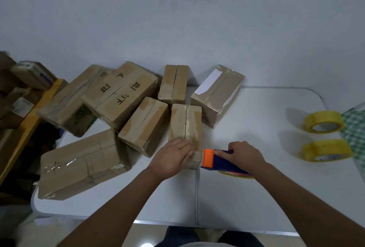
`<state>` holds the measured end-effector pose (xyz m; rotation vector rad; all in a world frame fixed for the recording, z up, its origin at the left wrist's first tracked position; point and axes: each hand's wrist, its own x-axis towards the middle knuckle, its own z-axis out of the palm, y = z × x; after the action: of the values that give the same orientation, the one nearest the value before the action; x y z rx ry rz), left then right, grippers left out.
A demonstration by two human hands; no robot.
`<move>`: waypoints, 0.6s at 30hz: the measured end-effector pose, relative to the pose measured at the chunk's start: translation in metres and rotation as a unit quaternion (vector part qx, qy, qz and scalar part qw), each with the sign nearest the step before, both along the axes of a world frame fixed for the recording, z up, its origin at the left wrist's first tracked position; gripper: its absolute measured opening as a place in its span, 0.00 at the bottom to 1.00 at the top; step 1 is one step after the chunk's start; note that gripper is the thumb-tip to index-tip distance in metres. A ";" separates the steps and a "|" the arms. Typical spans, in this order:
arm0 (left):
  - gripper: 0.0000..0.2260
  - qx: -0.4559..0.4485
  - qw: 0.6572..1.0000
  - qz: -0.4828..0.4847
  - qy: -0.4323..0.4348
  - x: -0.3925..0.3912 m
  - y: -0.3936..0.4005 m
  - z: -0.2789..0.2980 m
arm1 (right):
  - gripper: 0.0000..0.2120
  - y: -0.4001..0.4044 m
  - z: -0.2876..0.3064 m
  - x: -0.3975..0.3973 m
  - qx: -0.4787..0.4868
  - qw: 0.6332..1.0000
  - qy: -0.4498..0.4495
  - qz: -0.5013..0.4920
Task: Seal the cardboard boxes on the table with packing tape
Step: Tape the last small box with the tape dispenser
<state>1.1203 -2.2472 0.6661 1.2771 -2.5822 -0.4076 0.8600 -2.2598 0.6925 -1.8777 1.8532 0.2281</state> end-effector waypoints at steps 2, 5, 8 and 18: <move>0.22 0.044 0.998 0.016 -0.047 -0.020 -0.011 -0.005 | 0.30 0.002 -0.001 -0.004 0.000 1.000 -0.010 -0.003; 0.27 0.042 0.988 0.036 -0.145 -0.029 -0.018 -0.020 | 0.29 0.003 -0.005 -0.009 0.001 1.000 -0.025 -0.007; 0.27 0.038 0.984 0.036 -0.171 -0.027 -0.018 -0.024 | 0.28 0.007 -0.008 -0.018 -0.009 0.999 -0.039 -0.012; 0.28 0.027 0.981 0.022 -0.190 -0.025 -0.019 -0.025 | 0.25 0.016 -0.009 -0.046 -0.007 0.999 -0.051 -0.005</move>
<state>1.0949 -2.2666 0.6408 1.5604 -2.8604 -0.2450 0.8141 -2.2434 0.6830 -1.8534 1.8002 0.1144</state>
